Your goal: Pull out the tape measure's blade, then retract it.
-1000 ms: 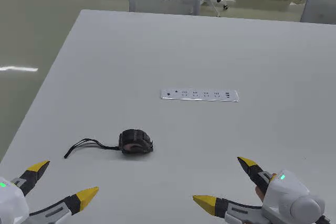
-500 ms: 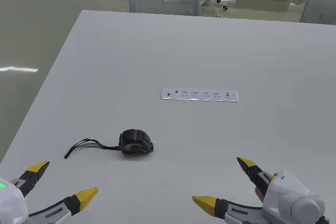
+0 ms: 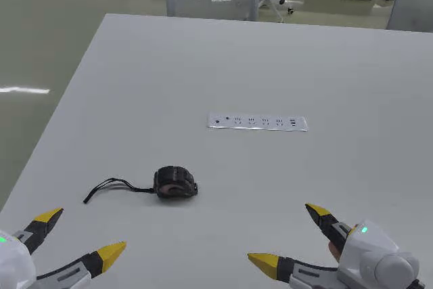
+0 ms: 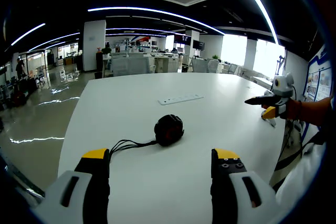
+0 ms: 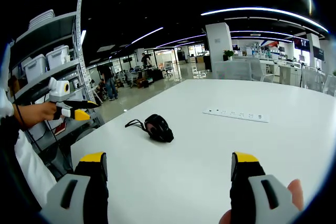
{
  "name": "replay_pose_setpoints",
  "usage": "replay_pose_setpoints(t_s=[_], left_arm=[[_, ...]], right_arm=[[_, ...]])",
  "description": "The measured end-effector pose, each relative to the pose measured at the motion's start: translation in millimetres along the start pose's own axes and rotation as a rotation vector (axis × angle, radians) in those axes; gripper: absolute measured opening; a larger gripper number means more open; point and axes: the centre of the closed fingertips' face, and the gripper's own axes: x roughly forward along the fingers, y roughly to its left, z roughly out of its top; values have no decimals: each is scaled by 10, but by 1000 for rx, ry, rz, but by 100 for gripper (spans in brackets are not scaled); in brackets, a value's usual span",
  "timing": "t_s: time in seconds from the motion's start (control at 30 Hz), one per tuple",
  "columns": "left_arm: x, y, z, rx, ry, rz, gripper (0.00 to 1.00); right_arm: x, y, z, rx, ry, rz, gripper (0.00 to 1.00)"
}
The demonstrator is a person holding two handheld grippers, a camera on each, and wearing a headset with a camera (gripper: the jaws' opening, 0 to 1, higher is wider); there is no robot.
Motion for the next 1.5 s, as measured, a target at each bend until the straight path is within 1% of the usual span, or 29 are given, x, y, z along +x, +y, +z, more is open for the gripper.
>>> replay_pose_setpoints(t_s=[0.27, 0.87, 1.1, 1.2, 1.33, 1.4, 1.5], left_arm=[[-33, -2, -1, 2, -3, 5, 78], [-124, -99, -16, 6, -6, 4, 78], [-127, -150, -3, 10, -7, -1, 78], [-125, -177, 14, 18, -14, 0, 77], [-106, -211, -8, 4, 8, -8, 83], [-104, -232, -8, 8, 9, -14, 85], [-99, -212, -4, 15, 4, -11, 85]], right_arm=[[-28, 17, -10, -1, -2, 3, 100], [-135, 69, -36, -5, -3, 5, 100], [-170, 68, -43, -7, -5, 5, 100], [-187, 73, -52, -7, -5, 10, 98], [-202, 78, -64, -7, -1, 13, 95], [-208, 80, -66, -8, 0, 15, 94], [-226, 64, -69, -7, 1, 12, 94]])
